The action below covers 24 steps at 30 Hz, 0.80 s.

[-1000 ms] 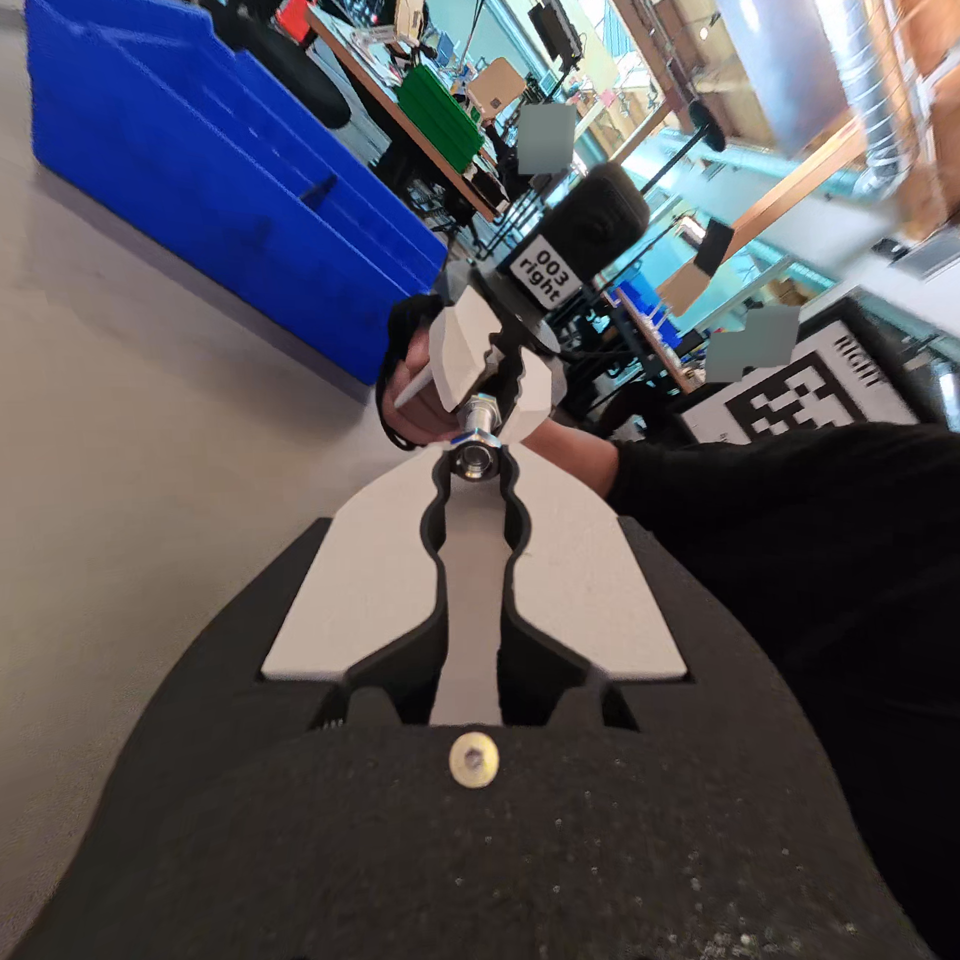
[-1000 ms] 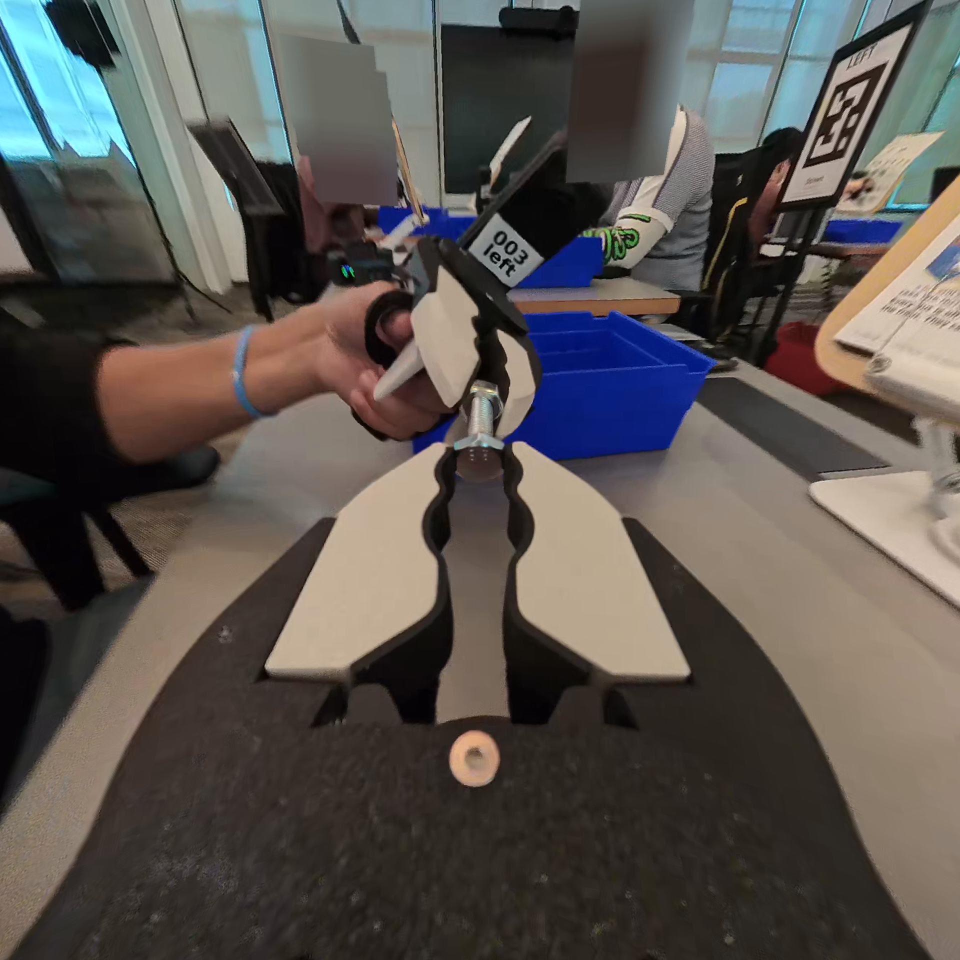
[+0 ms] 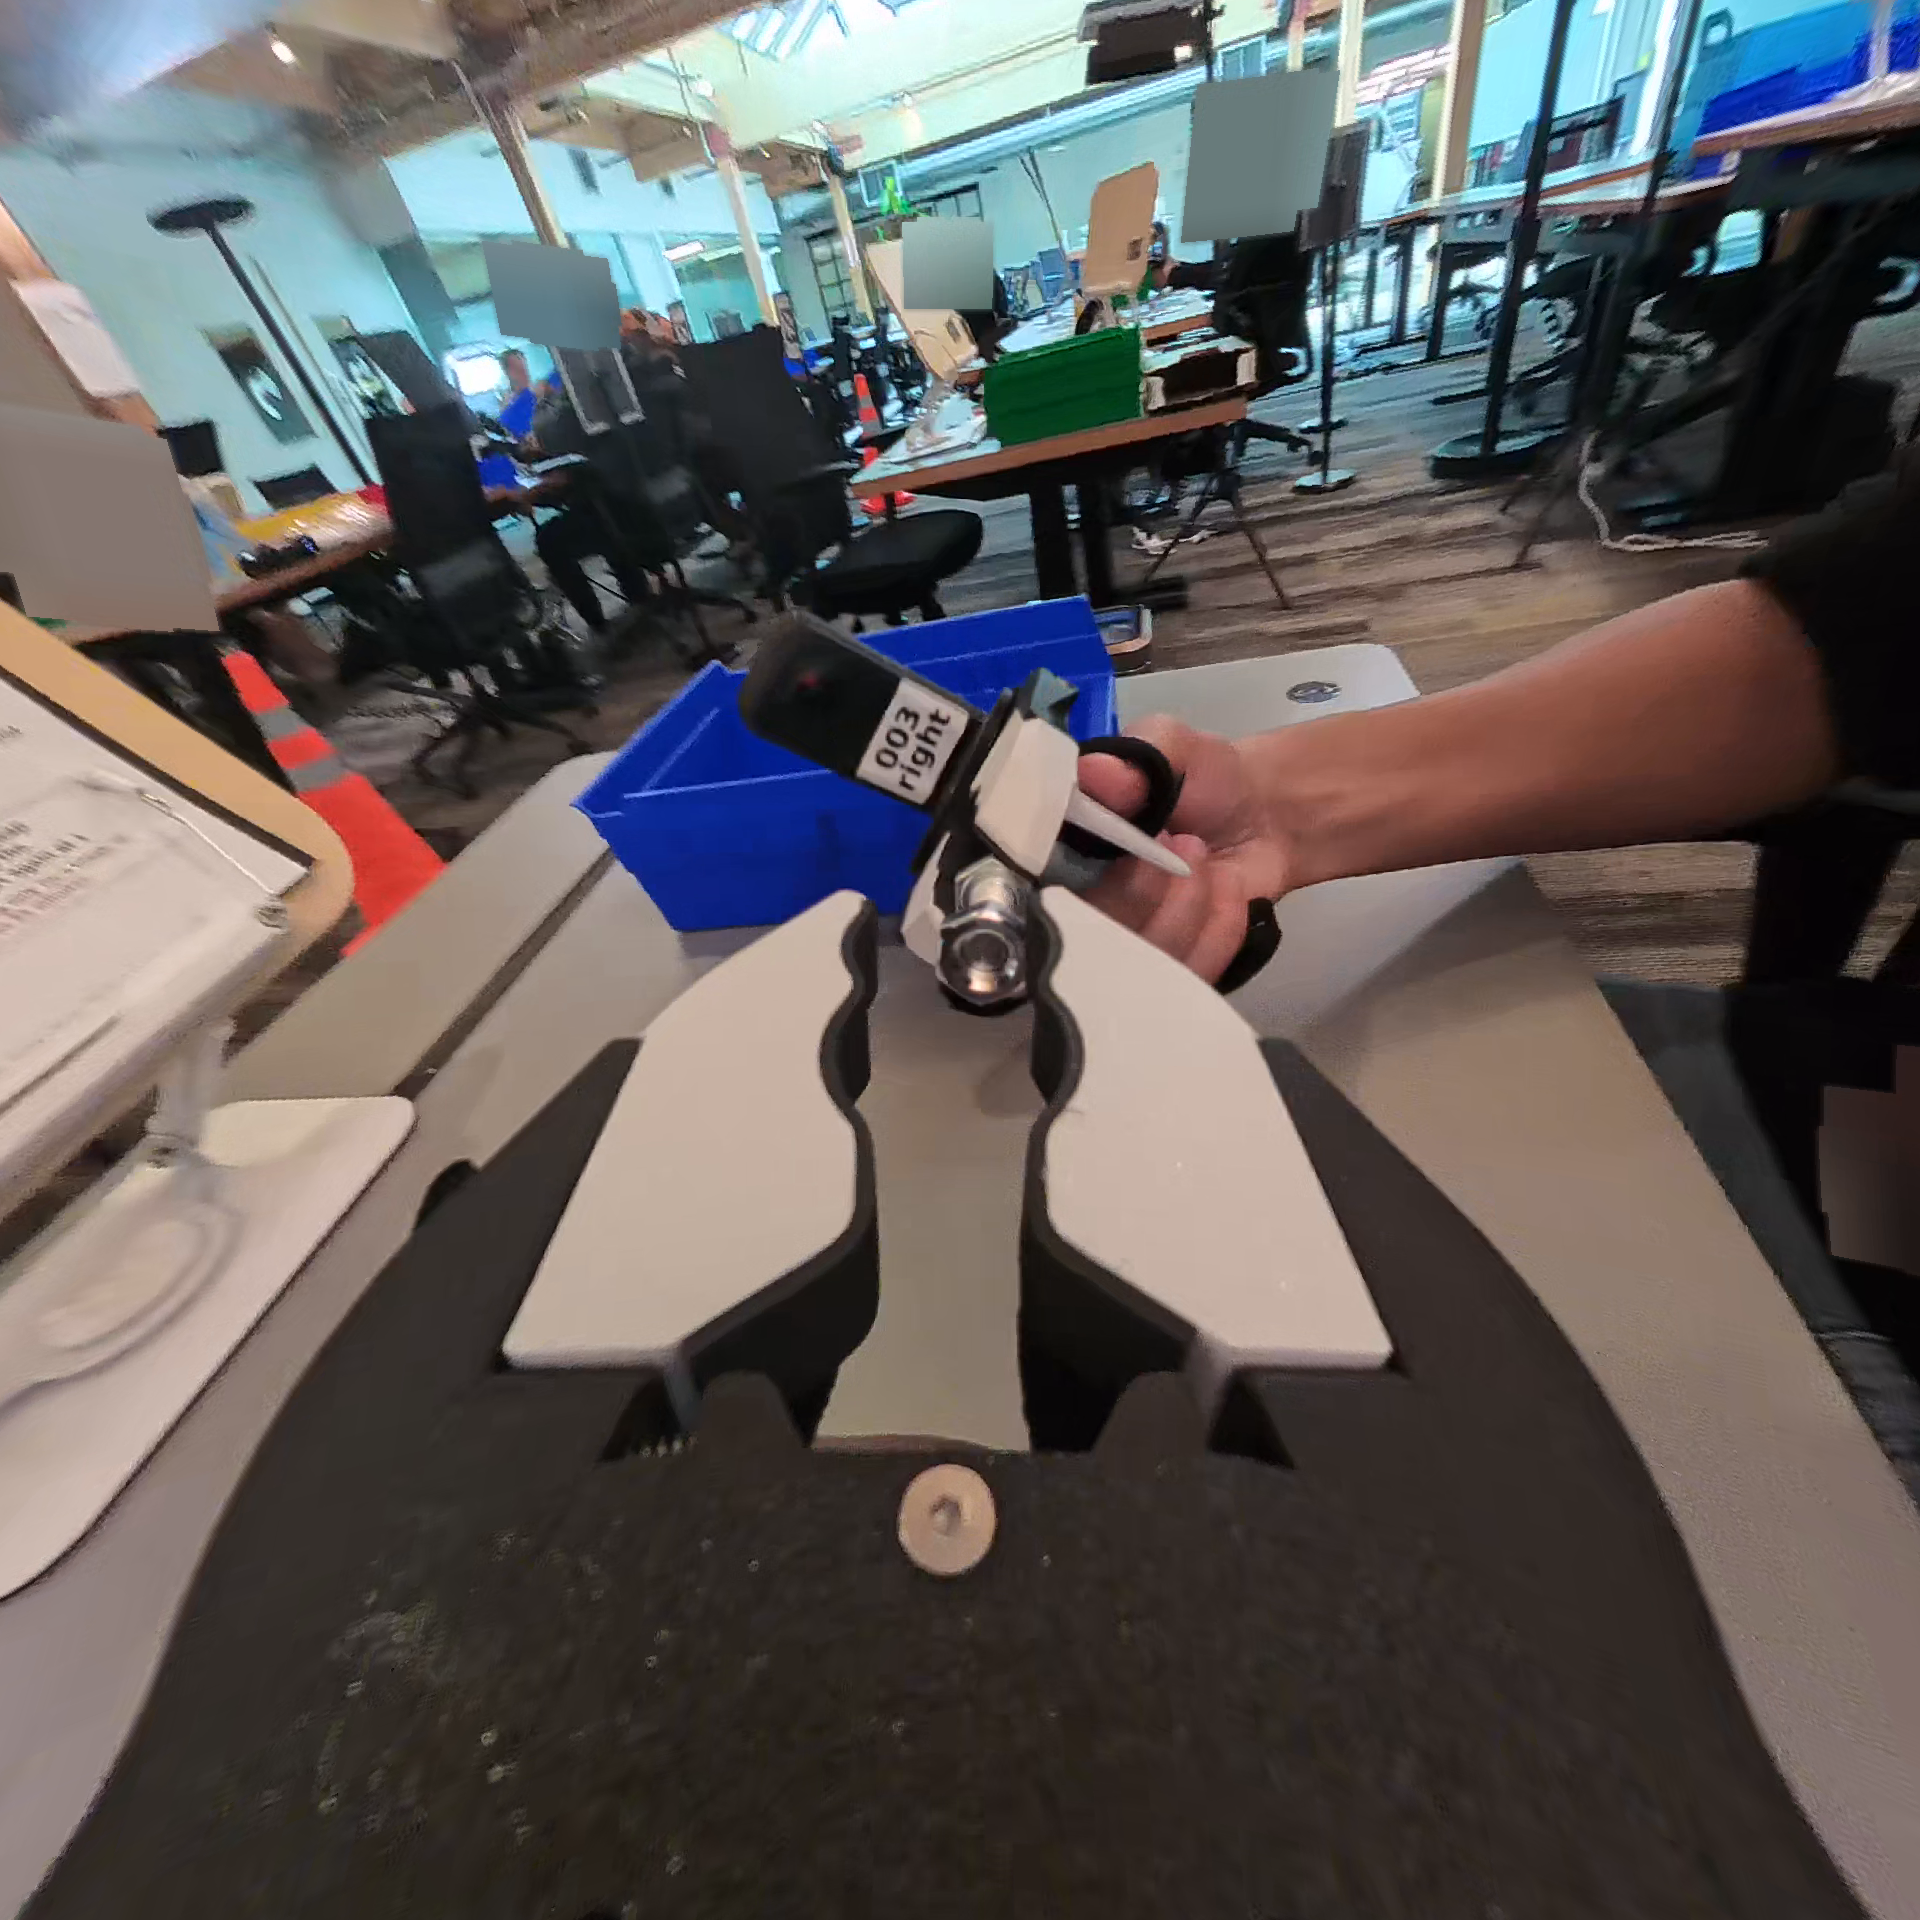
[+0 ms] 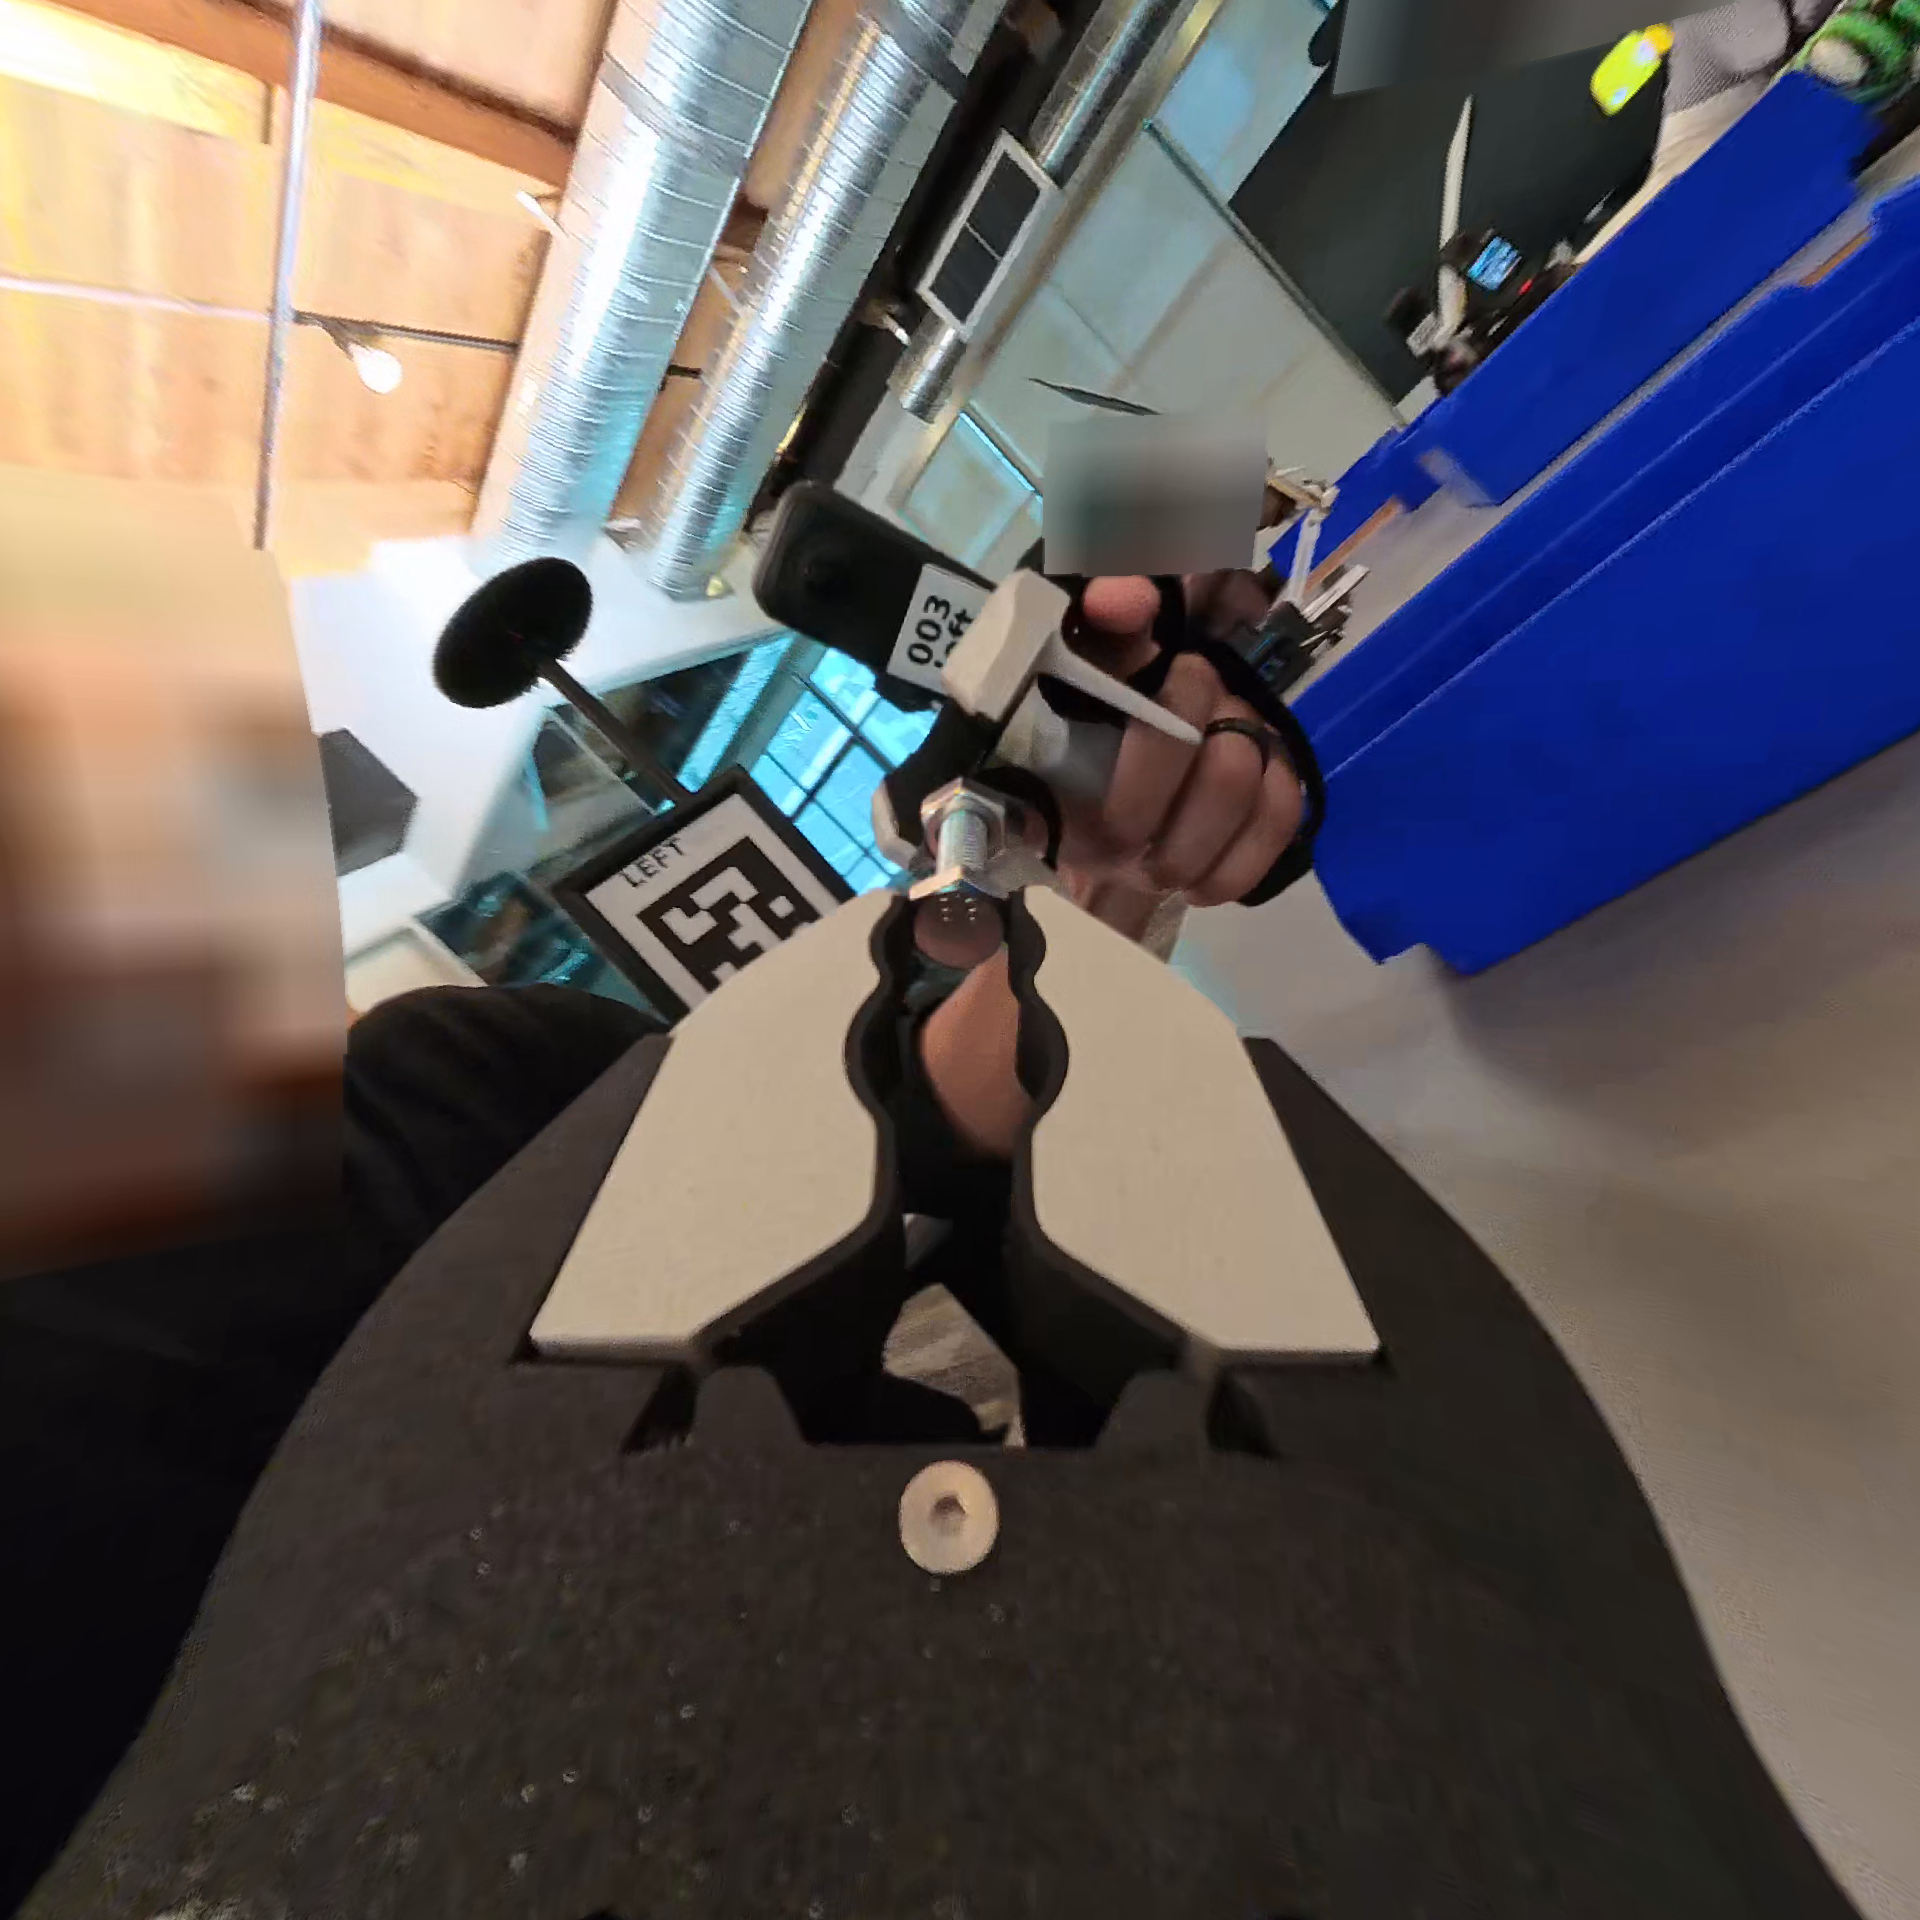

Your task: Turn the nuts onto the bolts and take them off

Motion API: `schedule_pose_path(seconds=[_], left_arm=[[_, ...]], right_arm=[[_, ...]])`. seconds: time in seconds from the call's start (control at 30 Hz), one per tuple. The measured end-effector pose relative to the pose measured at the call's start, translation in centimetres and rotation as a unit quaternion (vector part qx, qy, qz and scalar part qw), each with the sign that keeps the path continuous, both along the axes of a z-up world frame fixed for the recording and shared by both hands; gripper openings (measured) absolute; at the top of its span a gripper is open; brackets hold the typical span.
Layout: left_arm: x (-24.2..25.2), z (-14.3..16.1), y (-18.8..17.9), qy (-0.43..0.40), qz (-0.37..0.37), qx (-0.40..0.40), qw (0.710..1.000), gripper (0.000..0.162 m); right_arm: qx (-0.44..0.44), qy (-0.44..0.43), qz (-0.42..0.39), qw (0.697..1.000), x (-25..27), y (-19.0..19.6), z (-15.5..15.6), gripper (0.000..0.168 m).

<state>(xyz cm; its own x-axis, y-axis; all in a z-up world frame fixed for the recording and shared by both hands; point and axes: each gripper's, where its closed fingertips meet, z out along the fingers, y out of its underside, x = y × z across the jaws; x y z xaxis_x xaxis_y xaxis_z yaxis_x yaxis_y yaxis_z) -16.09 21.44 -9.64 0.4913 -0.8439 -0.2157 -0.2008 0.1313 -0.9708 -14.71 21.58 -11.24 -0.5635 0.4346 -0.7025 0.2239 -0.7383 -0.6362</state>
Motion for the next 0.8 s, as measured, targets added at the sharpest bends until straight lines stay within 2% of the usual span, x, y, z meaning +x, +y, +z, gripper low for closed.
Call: schedule_pose_path(seconds=[0.1,0.27,0.43,0.57,0.67,0.8], left_arm=[[0.2,0.3,-0.6,0.010,-0.004,0.002,1.000,0.026],[1.1,-0.7,-1.5,0.050,-0.027,-0.040,0.998,0.038],[1.4,-1.2,-1.4,0.076,-0.019,-0.037,0.996,0.039],[1.2,-1.3,-1.0,0.083,-0.005,-0.026,0.996,0.031],[0.9,-1.3,-0.9,0.083,0.000,-0.020,0.996,0.017],[0.8,-1.5,-0.5,0.099,0.005,-0.021,0.995,0.017]], right_arm=[[-0.030,0.006,0.025,0.999,0.0,-0.5,0.3,0.017],[-0.054,0.006,0.035,0.998,-0.1,-0.5,0.3,0.017],[-0.072,0.013,0.047,0.996,0.1,-0.5,0.7,0.017],[-0.072,0.004,0.050,0.996,0.2,-0.4,0.4,0.017],[-0.072,0.004,0.053,0.996,0.3,-0.4,0.4,0.017],[-0.059,-0.002,0.040,0.997,0.2,-0.1,0.2,0.017]])
